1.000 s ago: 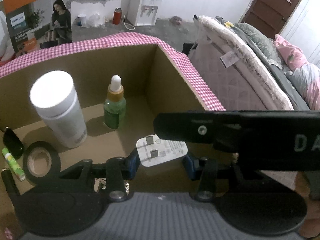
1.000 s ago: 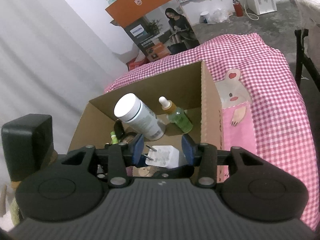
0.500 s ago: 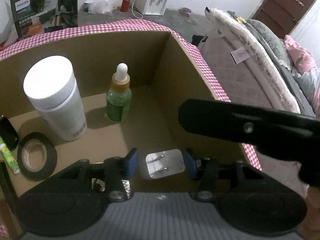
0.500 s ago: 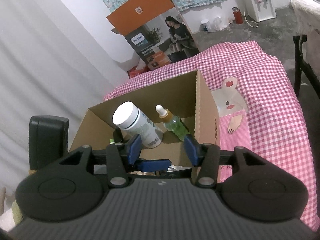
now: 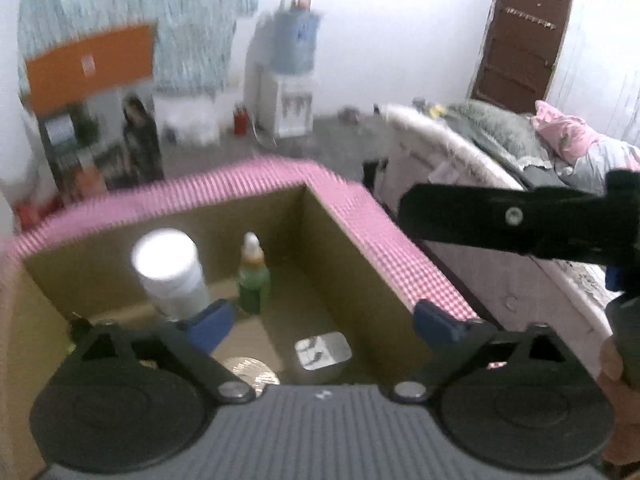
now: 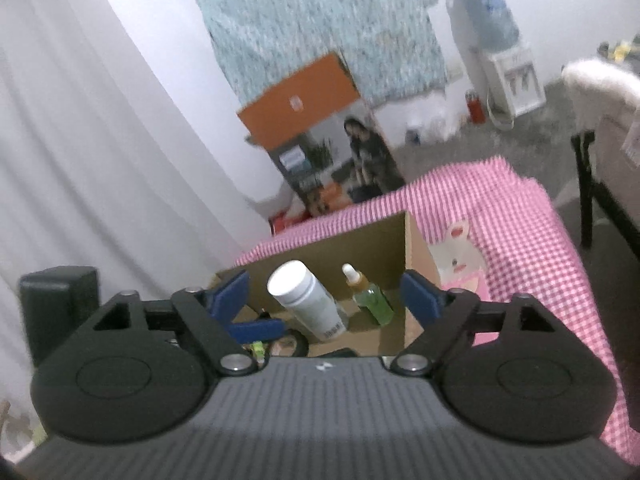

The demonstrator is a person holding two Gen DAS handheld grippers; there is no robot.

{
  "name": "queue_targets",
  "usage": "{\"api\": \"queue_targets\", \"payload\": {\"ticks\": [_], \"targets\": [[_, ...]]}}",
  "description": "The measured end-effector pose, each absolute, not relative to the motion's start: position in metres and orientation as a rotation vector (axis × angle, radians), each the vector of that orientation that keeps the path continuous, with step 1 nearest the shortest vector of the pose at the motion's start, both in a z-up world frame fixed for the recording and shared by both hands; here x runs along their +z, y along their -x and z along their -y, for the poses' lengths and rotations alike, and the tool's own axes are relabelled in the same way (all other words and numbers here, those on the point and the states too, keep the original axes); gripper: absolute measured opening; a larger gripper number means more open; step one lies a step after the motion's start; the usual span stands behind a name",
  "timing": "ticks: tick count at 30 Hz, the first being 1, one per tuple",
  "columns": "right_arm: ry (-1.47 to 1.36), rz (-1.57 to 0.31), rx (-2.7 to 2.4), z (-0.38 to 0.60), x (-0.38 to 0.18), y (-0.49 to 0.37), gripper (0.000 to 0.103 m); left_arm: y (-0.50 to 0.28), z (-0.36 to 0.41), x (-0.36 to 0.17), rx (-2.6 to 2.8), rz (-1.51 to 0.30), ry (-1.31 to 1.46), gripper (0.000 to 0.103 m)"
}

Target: Organize rigid objects

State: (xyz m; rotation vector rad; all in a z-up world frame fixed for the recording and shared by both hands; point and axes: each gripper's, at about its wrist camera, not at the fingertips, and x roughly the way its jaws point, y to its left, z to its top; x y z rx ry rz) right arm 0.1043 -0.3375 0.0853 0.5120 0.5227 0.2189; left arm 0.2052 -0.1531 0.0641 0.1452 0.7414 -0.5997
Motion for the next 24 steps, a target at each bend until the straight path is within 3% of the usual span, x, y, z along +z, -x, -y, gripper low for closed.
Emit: {"api": "queue_targets", "payload": {"ticks": [6,17,24], "targets": [[-0.506,-0.418,0.169,0.326,0.099,-0.056,0.101,-0.167,0.136,0.088,-0.555,-0.711,-0.149,0.103],[-0.463,-0.366,0.049,0.296,0.111,-0.011,0.102,-0.114,0.115,0.089,-0.412,-0.611,-0.187,0.103],[-0.355,-0.418,-0.061,0.282,0.098,0.006,0.102,-0.107,0.093,0.068,-0.359,-0.646,-0.203,0.103]]}}
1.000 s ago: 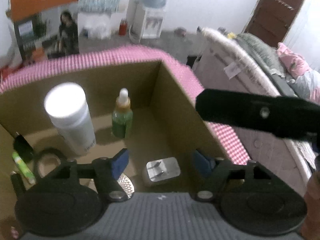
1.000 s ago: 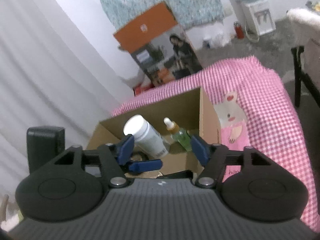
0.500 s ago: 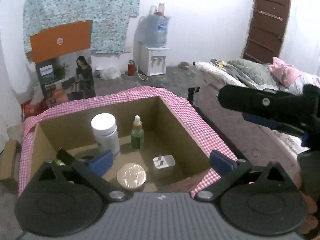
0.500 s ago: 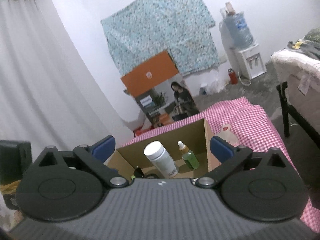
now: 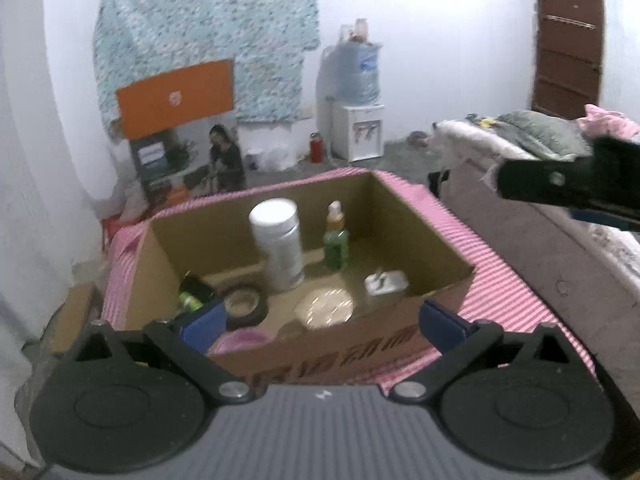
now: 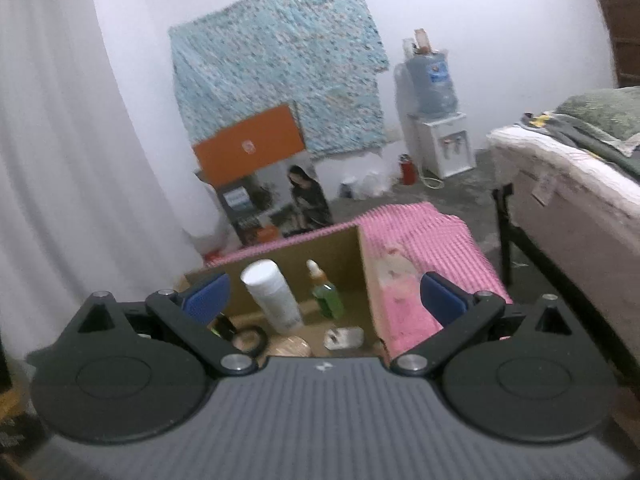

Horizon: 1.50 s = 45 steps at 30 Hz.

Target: Organize rigid objects

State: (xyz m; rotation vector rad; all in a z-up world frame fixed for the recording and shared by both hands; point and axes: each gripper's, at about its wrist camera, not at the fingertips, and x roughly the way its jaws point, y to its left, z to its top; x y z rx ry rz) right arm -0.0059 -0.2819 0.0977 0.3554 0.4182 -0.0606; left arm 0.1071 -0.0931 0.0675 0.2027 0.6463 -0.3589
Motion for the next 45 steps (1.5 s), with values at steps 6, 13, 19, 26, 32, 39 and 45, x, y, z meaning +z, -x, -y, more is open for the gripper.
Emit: {"api": "queue_targets", "payload": {"ticks": [6,13,19,26,32,39,45], "targets": [[-0.221,-0.494,-0.095,0.257,0.079,-0.003,0.102,-0.113,0.064,0.057,-0.249,-0.688,-0.172,0.103],[-0.171,-0.586,-0.079,0.230,0.063,-0.037,0.102,-0.130,0.045,0.056,-0.184,-0.749,-0.138,0.103],[-0.127,-0.629,-0.046,0.210,0.057,-0.056,0.102,-0.143,0.033,0.054,-0.166,-0.795,-0.085,0.103],[-0.103,-0.670,-0.033,0.202,0.047,-0.069,0.102,-0.149,0.028,0.051,-0.148,-0.810,-0.075,0.103],[-0.112,-0.685,-0.039,0.202,0.041,-0.075,0.102,-0.152,0.026,0.049,-0.143,-0.820,-0.078,0.103],[-0.106,-0.689,-0.039,0.202,0.040,-0.076,0.102,-0.151,0.027,0.049,-0.137,-0.818,-0.086,0.103],[-0.109,-0.693,-0.037,0.202,0.040,-0.075,0.102,-0.150,0.026,0.050,-0.131,-0.818,-0.097,0.103]]}}
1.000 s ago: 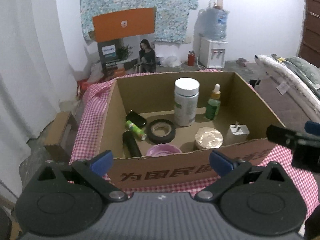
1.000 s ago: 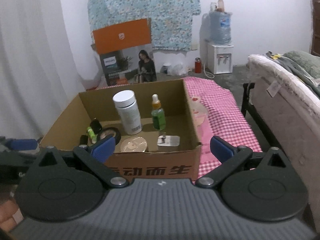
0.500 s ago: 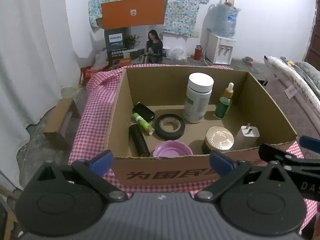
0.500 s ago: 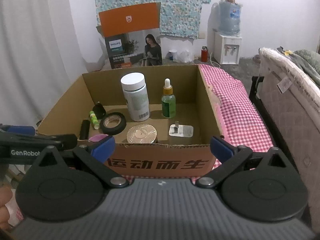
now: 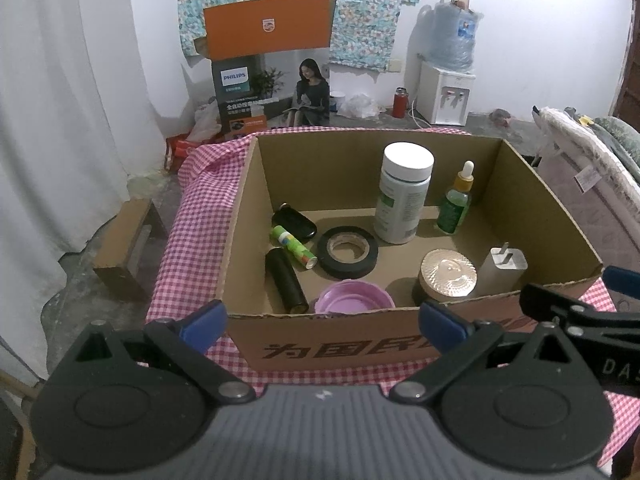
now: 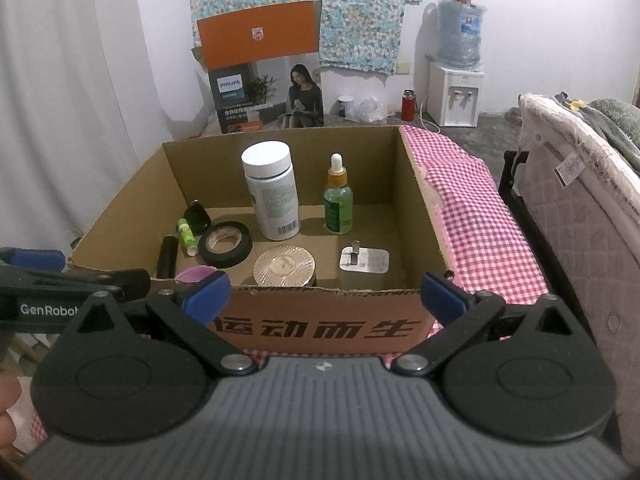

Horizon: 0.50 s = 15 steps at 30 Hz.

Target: Organize rigid objects

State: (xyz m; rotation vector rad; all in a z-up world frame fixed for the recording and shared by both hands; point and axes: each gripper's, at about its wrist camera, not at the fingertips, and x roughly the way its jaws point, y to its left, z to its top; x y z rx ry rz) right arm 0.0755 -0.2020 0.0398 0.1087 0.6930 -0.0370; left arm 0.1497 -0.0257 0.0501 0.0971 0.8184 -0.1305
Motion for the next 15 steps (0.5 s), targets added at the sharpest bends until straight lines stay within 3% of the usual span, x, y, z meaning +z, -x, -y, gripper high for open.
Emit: {"api": "queue_targets", "payload": {"ticks": [15], "targets": [[-0.123,-0.703,-0.033,0.2023,0.0375,-0.0769,0.102,-0.1493,0.0253,0.0510,-0.120,-0.817,-0.111,0.102]]}}
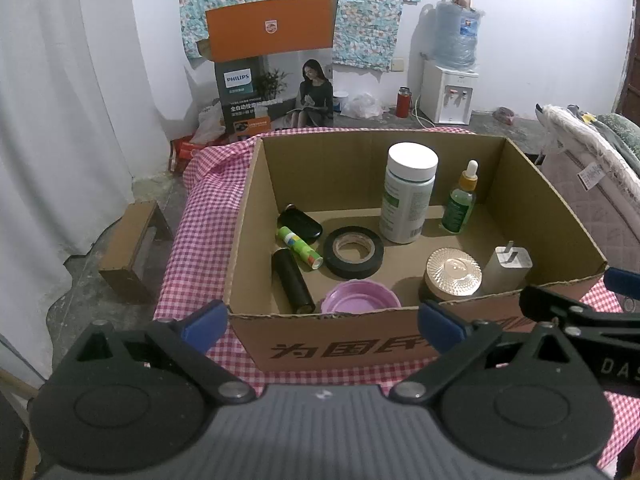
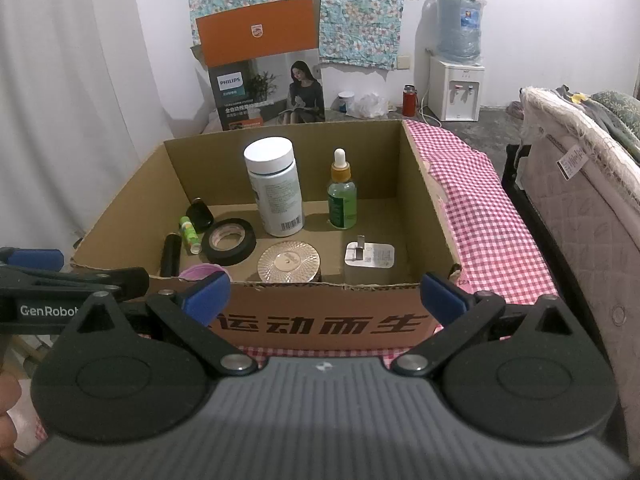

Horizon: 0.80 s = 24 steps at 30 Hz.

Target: Organize rigid objects

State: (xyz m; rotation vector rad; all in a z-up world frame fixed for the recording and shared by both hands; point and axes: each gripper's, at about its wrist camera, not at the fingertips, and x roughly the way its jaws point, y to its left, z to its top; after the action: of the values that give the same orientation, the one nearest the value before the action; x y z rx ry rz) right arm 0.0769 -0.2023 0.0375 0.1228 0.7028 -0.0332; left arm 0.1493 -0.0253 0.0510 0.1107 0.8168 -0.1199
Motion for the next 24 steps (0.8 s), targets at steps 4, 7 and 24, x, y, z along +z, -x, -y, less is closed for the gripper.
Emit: {"api": "queue_targets", "payload": {"ticks": [4,7,24], "targets": [[-0.123,-0.703,-0.033,0.2023,0.0377,-0.0768,0.102,-0.1489,0.0253,0.0518,-0.122,-0.817,-0.111,0.101],[-0.123,-0.704,-0.032,0.2023,0.0378,-0.0771,0.102,-0.1487,0.0256,0.0524,-0.122,-0.819,-0.112,0.101],[-0.121,-0.706,-0.032,0.2013,0.0378,-0.0772,0.102,-0.1485,0.0254,0.0522,-0.120,-0.822,-0.110,0.101]]}}
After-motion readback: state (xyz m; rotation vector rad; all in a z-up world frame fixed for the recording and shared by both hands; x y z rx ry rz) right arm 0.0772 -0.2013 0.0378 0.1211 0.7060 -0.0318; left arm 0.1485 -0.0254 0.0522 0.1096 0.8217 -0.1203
